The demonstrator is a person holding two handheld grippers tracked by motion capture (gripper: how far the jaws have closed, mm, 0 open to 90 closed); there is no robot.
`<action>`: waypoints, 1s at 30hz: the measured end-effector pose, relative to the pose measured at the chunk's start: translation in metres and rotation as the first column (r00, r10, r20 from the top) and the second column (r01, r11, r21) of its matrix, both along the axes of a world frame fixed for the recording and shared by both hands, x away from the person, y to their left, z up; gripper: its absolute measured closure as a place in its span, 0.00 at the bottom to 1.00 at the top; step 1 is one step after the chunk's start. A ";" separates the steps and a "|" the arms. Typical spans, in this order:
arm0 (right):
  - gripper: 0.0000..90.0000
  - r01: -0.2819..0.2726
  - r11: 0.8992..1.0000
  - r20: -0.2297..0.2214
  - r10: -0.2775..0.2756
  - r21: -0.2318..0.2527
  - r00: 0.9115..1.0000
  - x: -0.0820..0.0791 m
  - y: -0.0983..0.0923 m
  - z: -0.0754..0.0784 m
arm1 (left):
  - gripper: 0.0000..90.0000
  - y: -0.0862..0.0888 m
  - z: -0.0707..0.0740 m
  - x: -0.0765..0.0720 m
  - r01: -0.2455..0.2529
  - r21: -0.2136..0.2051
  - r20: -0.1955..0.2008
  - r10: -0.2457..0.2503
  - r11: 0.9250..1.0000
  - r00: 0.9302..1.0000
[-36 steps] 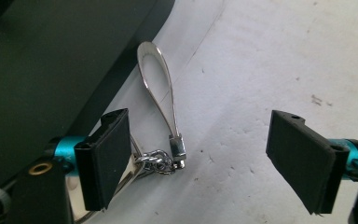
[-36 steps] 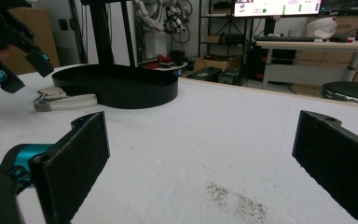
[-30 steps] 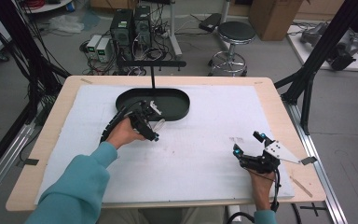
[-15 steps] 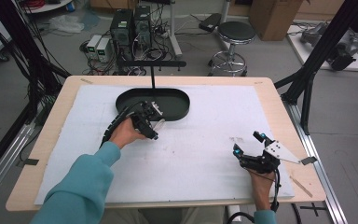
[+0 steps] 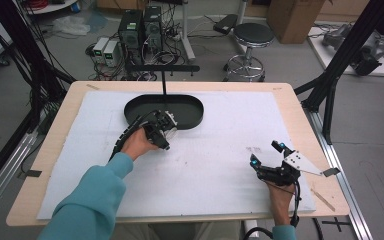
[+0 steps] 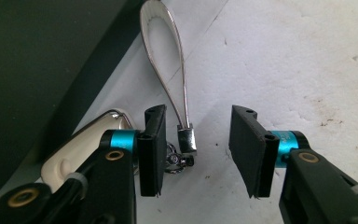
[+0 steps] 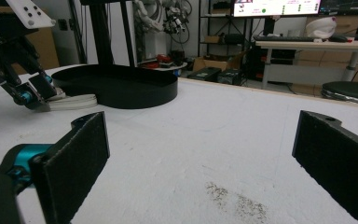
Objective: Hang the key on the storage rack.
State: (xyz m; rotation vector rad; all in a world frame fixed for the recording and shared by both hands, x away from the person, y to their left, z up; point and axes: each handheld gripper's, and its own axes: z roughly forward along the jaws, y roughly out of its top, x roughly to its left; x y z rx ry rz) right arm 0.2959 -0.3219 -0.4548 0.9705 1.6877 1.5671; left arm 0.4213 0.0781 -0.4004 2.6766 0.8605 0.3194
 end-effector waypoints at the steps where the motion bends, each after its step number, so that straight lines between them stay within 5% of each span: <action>1: 0.03 -0.001 1.000 0.000 0.001 0.001 1.000 0.000 0.000 0.000 | 0.64 -0.001 -0.001 0.000 -0.006 0.000 0.003 0.006 1.000 1.000; 30: 0.03 -0.002 1.000 0.001 0.002 -0.003 1.000 0.000 0.000 0.000 | 0.77 -0.005 -0.010 0.005 -0.058 0.040 -0.024 0.059 0.998 0.998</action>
